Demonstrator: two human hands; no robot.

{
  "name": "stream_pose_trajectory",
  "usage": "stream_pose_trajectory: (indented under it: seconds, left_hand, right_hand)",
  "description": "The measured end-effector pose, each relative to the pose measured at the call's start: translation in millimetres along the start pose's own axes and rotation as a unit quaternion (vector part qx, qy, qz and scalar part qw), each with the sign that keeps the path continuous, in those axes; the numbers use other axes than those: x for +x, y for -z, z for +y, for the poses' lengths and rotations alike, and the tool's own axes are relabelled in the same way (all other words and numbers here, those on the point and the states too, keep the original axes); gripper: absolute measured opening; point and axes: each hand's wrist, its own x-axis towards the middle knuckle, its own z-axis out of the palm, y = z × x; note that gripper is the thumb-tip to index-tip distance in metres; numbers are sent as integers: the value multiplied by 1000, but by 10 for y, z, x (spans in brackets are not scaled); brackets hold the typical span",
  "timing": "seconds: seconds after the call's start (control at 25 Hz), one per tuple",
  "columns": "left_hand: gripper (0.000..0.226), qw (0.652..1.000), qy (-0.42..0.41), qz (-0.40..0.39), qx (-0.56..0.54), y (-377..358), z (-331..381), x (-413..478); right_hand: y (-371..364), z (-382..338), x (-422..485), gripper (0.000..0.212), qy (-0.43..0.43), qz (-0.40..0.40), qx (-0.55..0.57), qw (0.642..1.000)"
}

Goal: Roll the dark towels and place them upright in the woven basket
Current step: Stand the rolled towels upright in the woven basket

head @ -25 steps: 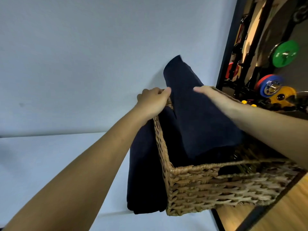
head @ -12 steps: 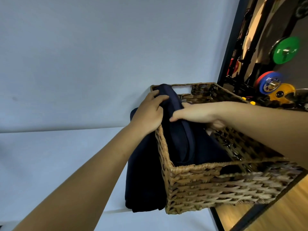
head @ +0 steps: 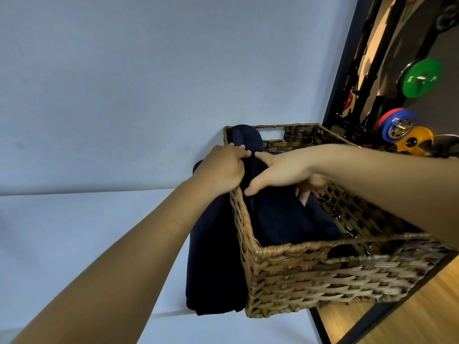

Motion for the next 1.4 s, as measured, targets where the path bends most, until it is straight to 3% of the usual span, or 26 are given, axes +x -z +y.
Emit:
stream_pose_trajectory:
  seconds: [0.08, 0.12, 0.2, 0.32, 0.44, 0.56, 0.68, 0.88, 0.96, 1.04, 1.12, 1.2, 1.28, 1.36, 1.4]
  left_hand:
    - [51, 1000, 2, -9, 22, 12, 31, 20]
    - [50, 1000, 3, -8, 29, 17, 48, 23]
    - [44, 999, 6, 0, 48, 43, 50, 50]
    - [37, 997, -20, 19, 68, 103, -15, 219]
    - [47, 993, -30, -86, 77, 103, -33, 438]
    - [53, 975, 16, -178, 129, 46, 3, 605]
    - [54, 962, 35, -201, 183, 12, 18, 692]
    - [63, 940, 100, -243, 219, -89, 45, 817]
    - [63, 956, 101, -213, 177, -108, 58, 785]
    - [53, 993, 65, -95, 17, -66, 63, 655]
    - [39, 981, 55, 68, -173, -53, -4, 408]
    - [28, 966, 100, 153, -181, -142, -178, 83]
    - [37, 982, 164, 70, -56, -318, -412, -263]
    - [51, 970, 230, -46, 55, -444, -505, -509]
    - [61, 964, 246, -69, 73, -472, -486, -560]
  right_hand:
    - [-1, 138, -131, 106, 25, -38, 146, 988]
    - [-40, 176, -153, 107, 31, -32, 151, 987]
    - [-127, 103, -155, 108, 24, 16, 33, 999]
    - [-192, -146, -112, 106, 10, 48, -146, 988]
    - [-302, -236, -26, 102, 0, 33, -268, 963]
    - [-195, -106, -75, 105, 11, 7, -173, 985]
    - [-4, 78, -287, 121, 22, -104, -32, 994]
    - [-136, 89, -338, 135, 20, -98, -92, 991]
    - [-149, 75, -352, 134, 25, -80, -101, 991]
    - [-115, 98, -442, 126, 36, -51, -140, 988]
    - [-14, 124, -504, 111, 79, 5, -256, 963]
    - [89, 138, -485, 88, 155, 77, -294, 940]
    - [134, 147, -386, 58, 209, 140, -238, 938]
    - [118, 148, -251, 36, 227, 178, -203, 936]
    - [118, 154, -189, 30, 232, 186, -191, 935]
